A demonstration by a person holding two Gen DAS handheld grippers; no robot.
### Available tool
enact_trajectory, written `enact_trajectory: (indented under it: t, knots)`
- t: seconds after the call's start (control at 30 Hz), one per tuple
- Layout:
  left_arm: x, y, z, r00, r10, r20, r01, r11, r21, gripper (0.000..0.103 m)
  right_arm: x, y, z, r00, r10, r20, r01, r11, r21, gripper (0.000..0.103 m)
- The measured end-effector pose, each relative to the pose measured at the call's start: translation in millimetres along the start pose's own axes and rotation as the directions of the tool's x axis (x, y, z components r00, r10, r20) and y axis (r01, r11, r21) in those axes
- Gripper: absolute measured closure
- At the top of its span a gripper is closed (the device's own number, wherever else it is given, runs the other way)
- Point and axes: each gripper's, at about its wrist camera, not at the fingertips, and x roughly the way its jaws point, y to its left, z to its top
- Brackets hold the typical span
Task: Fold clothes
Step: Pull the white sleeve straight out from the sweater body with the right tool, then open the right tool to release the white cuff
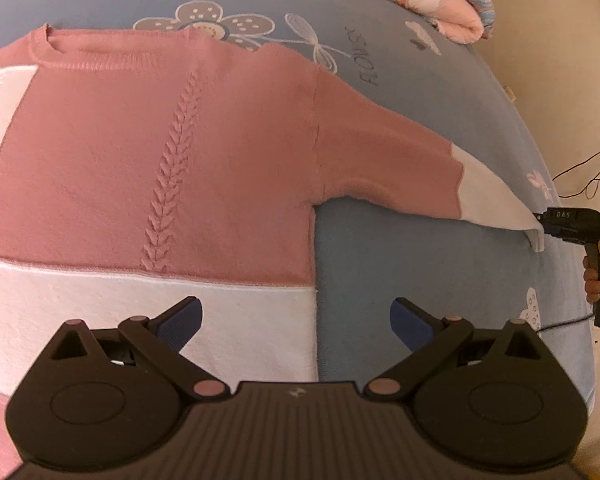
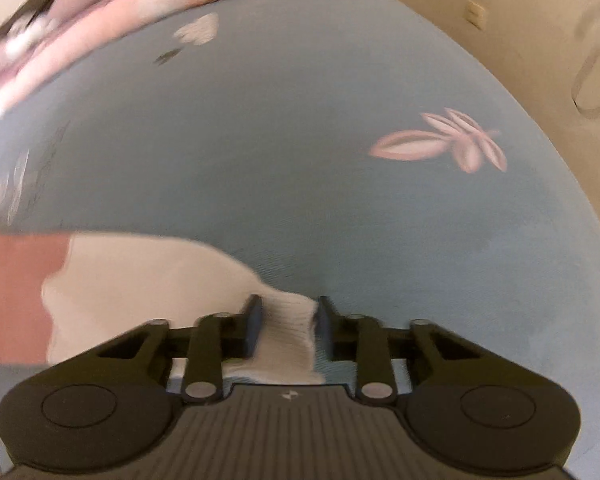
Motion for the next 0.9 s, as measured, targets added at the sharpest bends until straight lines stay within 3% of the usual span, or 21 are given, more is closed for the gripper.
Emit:
enact_trajectory:
  t: [0.07,0.13,0.27,0.33,0.43,0.57,0.63,0.7,0.77,0.87,0.9]
  knots:
    - [0.1,-2.2,1.3,1.000,-0.006,0.004,0.006,1.000,0.003,0.003,2.5,12.2,6.6,0.999,-0.050,0.011,0.051,0.997,-0.061,0.088]
    - [-0.2,-4.7,2.6,1.000,-0.013,0.012,0.013,1.000,0.010,0.003,-3.2,17.9,8.7,0.990,-0.124,0.071,0.130,0.988,-0.087,0.088]
    - [0.4,-6.7,4.1,1.000,-0.025,0.011,0.024,1.000,0.019,0.003,-10.5,30.7,21.9,0.962,-0.197,0.190,0.225,0.964,-0.143,0.088]
    - [1.7,-6.4,4.3,1.000,-0.028,0.008,0.028,0.999,0.017,0.003,4.8,38.1,24.9,0.957,-0.229,0.177,0.262,0.945,-0.194,0.088]
    - [0.9,-4.2,3.7,0.999,-0.028,0.016,0.028,1.000,0.004,0.003,30.1,30.2,27.5,0.961,-0.248,0.119,0.266,0.948,-0.176,0.084]
    - [-1.3,3.3,1.6,1.000,-0.024,0.017,0.024,1.000,-0.013,0.003,10.0,39.7,31.1,0.955,-0.252,0.158,0.275,0.949,-0.152,0.075]
    - [-1.2,7.7,0.3,1.000,-0.013,0.019,0.013,1.000,-0.020,0.003,-23.1,49.6,15.6,0.959,-0.199,0.202,0.225,0.968,-0.116,0.072]
    - [-0.8,12.0,-0.4,1.000,0.003,0.022,-0.002,1.000,-0.027,0.003,-40.9,66.1,11.9,0.974,-0.054,0.220,0.074,0.994,-0.083,0.072]
    - [-1.7,15.9,2.0,0.999,0.018,0.035,-0.017,0.999,-0.028,0.003,-42.6,83.7,9.6,0.974,0.107,0.199,-0.099,0.994,-0.048,0.067]
    - [-7.4,22.0,8.2,0.996,0.032,0.088,-0.029,0.999,-0.030,0.003,-25.3,116.9,4.1,0.933,0.314,0.173,-0.322,0.947,0.016,0.061]
    - [-9.1,24.5,10.1,0.994,0.033,0.101,-0.030,0.999,-0.034,0.003,-19.9,127.8,1.7,0.922,0.351,0.163,-0.363,0.931,0.045,0.060]
